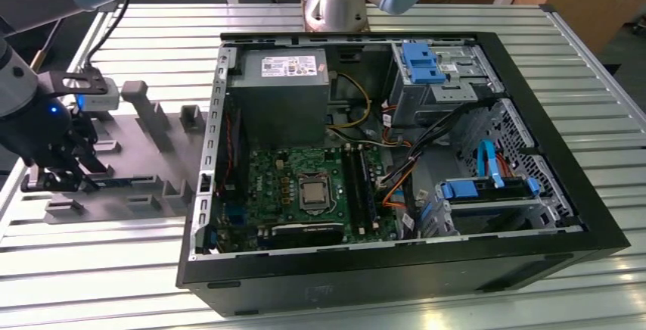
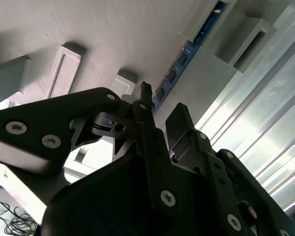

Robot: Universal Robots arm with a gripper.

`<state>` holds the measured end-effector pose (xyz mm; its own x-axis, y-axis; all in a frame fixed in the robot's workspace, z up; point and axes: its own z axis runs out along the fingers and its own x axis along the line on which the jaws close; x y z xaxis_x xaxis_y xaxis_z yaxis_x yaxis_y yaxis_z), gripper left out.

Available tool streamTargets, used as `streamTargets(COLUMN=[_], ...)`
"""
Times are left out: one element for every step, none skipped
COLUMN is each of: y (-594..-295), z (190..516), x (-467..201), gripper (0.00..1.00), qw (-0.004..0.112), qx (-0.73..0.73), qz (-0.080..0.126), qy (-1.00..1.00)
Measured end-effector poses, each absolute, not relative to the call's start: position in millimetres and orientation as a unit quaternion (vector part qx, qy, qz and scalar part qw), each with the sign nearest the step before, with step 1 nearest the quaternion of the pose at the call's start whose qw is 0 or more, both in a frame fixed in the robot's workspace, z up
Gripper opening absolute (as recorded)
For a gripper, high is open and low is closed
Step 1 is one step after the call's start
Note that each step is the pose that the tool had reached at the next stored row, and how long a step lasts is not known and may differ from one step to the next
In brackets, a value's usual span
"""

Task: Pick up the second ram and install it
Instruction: 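Pick up the second ram and move it above second insertion slot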

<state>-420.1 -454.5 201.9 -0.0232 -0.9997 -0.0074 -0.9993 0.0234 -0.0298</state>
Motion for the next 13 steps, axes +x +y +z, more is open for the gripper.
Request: streamTargets(y=[-454.4,-454.5,-454.5,-454.5,-454.5,-454.5,-454.5,-454.4,-454.4,-454.4,-454.4,-454.5,-454.5], z=[201.2,200.5,199.6,198.8,198.0,197.3,196.6,195.9,195.5,195.1,194.7,194.4,194.0], x=[-420.1,-419.9,-419.6,-419.2,-418.6,-417.9,-417.3,-416.8,-416.6,-416.5,-416.4,-416.3,-416.3], gripper=[0.39,0.39,0.39,0.39,0.39,0.39,0.39,0.39,0.39,0.38,0.38,0.31,0.31], qw=[0.013,0.013,0.013,0.013,0.013,0.013,0.013,0.013,0.013,0.013,0.013,0.013,0.012], qx=[-0.699,-0.699,-0.699,-0.699,-0.699,-0.699,-0.699,-0.699,-0.699,-0.699,-0.699,-0.699,-0.699], qz=[-0.008,-0.008,-0.008,-0.008,-0.008,-0.008,-0.008,-0.008,-0.008,-0.008,-0.008,-0.008,-0.009], qy=[0.715,0.715,0.715,0.715,0.715,0.715,0.715,0.715,0.715,0.715,0.715,0.715,0.715])
